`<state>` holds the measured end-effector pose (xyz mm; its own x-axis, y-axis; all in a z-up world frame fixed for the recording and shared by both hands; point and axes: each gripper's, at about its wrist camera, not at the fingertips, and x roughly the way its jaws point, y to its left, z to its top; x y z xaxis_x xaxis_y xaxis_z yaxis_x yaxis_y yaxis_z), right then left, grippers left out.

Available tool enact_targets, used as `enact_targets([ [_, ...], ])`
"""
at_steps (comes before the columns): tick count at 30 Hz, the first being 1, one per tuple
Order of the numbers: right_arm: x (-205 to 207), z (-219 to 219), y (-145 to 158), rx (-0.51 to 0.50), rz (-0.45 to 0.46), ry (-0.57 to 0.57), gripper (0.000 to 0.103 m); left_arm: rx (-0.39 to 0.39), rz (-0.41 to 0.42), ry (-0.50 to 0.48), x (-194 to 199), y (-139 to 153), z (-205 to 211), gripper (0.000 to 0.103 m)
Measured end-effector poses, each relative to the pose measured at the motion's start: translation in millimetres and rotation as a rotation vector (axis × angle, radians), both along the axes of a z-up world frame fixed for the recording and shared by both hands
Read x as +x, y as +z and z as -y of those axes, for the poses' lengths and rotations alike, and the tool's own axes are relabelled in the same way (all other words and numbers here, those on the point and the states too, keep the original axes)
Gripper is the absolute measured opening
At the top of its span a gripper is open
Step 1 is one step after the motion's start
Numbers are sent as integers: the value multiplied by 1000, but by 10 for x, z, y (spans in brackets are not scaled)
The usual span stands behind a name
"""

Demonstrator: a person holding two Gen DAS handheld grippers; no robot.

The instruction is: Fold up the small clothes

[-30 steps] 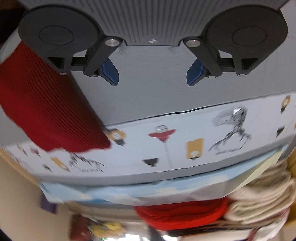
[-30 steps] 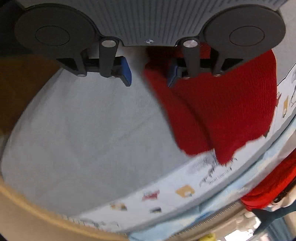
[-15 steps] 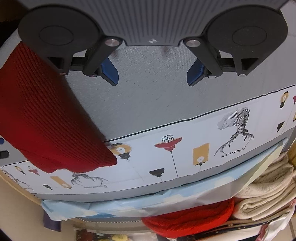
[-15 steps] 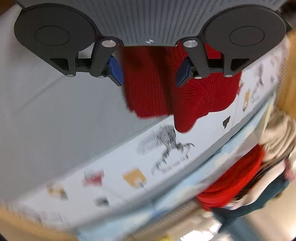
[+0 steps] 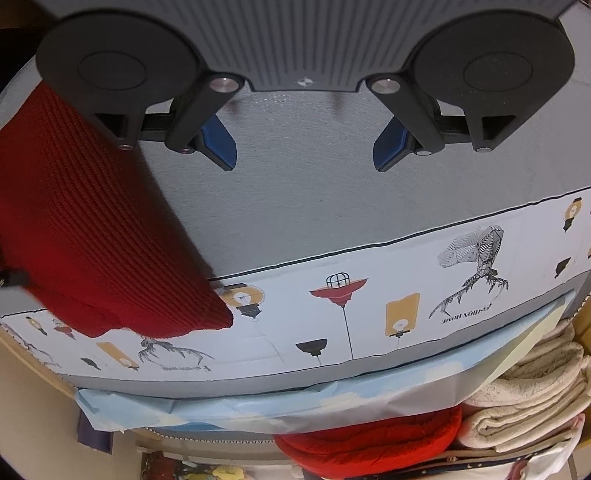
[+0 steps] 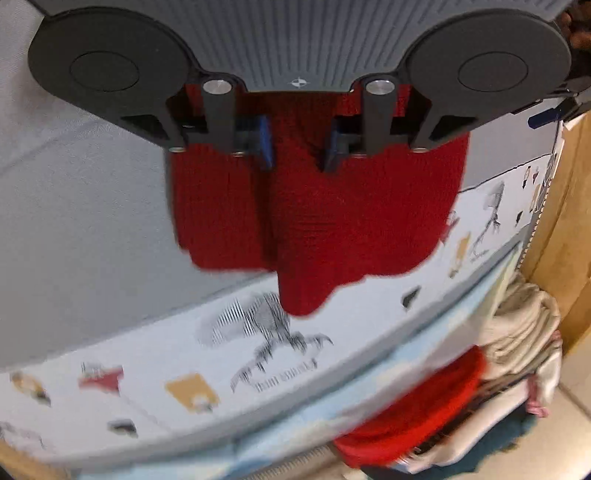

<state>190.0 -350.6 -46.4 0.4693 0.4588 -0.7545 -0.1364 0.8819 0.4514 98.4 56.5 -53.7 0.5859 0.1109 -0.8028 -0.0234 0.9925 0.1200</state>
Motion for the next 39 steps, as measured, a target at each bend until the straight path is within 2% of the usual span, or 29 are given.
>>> enact_targets([
  [2,-103,80,138,63,59,-11,17,-20,25,3,-23,39,20,85],
  [4,-284,271,361,196,160,-54,16,-61,97,14,-65,146,31,85],
  [5,-362,333,441,218,199,-58,16,-101,134,12,-87,203,36,85],
  [7,-459,405,495,158,219,-63,16,-194,188,-13,-122,296,77,85],
  [9,-425,473,352,83,122,-99,16,-258,198,-54,-135,321,178,85],
  [10,-383,499,206,24,33,-121,13,-289,193,-77,-132,320,235,85],
  [11,-350,513,43,-55,-58,-142,0,-319,187,-96,-134,318,289,85],
  [13,-312,527,-162,-202,-167,-174,0,-382,175,-137,-129,310,414,85],
  [14,-296,543,-224,-248,-196,-186,0,-407,170,-159,-122,307,471,85],
  [15,-283,554,-244,-250,-200,-197,0,-427,157,-183,-112,294,535,85],
  [18,-294,608,-77,-146,-109,-239,4,-443,77,-222,-79,164,708,85],
  [19,-311,605,-6,-117,-66,-245,5,-440,50,-232,-62,116,743,85],
  [21,-342,568,97,-55,0,-229,25,-410,-10,-258,-27,-4,829,85],
  [22,-339,526,132,-32,18,-217,45,-392,-52,-276,-9,-88,880,85],
  [23,-335,473,160,-13,35,-204,54,-371,-101,-295,9,-179,934,84],
  [26,-307,336,148,16,39,-131,52,-284,-249,-320,8,-492,1036,84],
  [27,-280,286,92,-15,18,-103,51,-272,-281,-317,13,-550,1045,85],
  [28,-251,210,11,-101,-31,-66,57,-281,-296,-316,25,-566,1037,85],
  [29,-233,166,-91,-168,-84,-38,64,-299,-300,-311,46,-551,1020,85],
  [30,-224,175,-142,-178,-111,-54,65,-316,-307,-302,71,-533,991,84],
  [32,-157,257,-102,-119,-124,-103,65,-377,-311,-266,122,-467,893,84],
  [36,-30,358,-101,-61,-133,-157,66,-519,-237,-189,314,-256,603,86],
  [39,10,306,-207,-65,-153,-142,77,-577,-215,-67,547,-257,415,86],
])
